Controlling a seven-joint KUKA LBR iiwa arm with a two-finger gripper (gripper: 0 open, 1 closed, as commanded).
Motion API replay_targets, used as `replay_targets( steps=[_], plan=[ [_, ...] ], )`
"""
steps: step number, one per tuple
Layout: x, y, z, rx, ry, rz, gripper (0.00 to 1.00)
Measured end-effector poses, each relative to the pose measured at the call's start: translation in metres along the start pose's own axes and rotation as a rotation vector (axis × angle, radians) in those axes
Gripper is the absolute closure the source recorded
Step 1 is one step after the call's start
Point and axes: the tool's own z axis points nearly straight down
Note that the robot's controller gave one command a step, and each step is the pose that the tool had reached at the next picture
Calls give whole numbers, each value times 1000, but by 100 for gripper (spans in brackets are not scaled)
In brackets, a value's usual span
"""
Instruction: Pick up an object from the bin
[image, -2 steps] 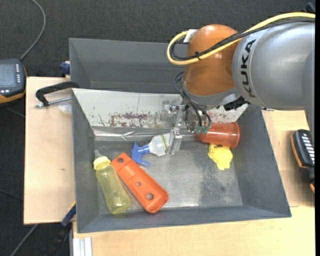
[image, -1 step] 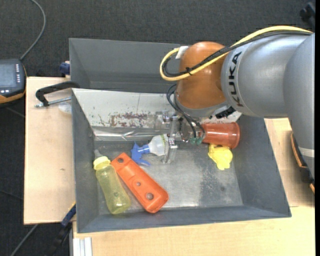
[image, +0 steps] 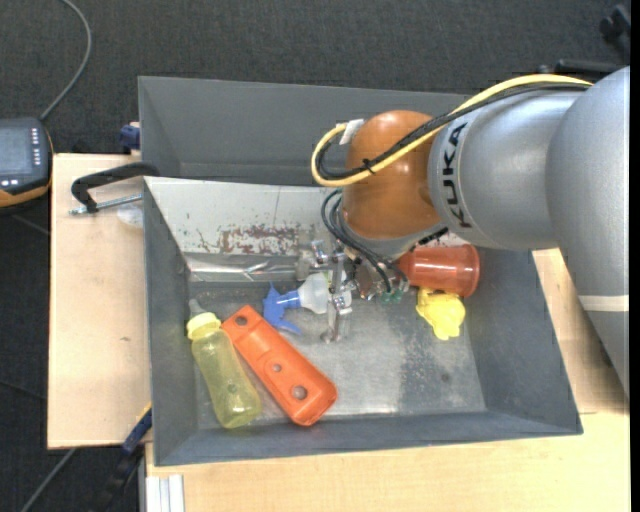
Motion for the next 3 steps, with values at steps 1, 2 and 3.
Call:
replay_targets(
  steps=[1,2,3],
  plan=[
    [4,3,26,-1,-5,-29,100],
    [4,3,26,-1,-5,-28,100],
    [-3,13,-95,-2,-12,-36,100]
  ],
)
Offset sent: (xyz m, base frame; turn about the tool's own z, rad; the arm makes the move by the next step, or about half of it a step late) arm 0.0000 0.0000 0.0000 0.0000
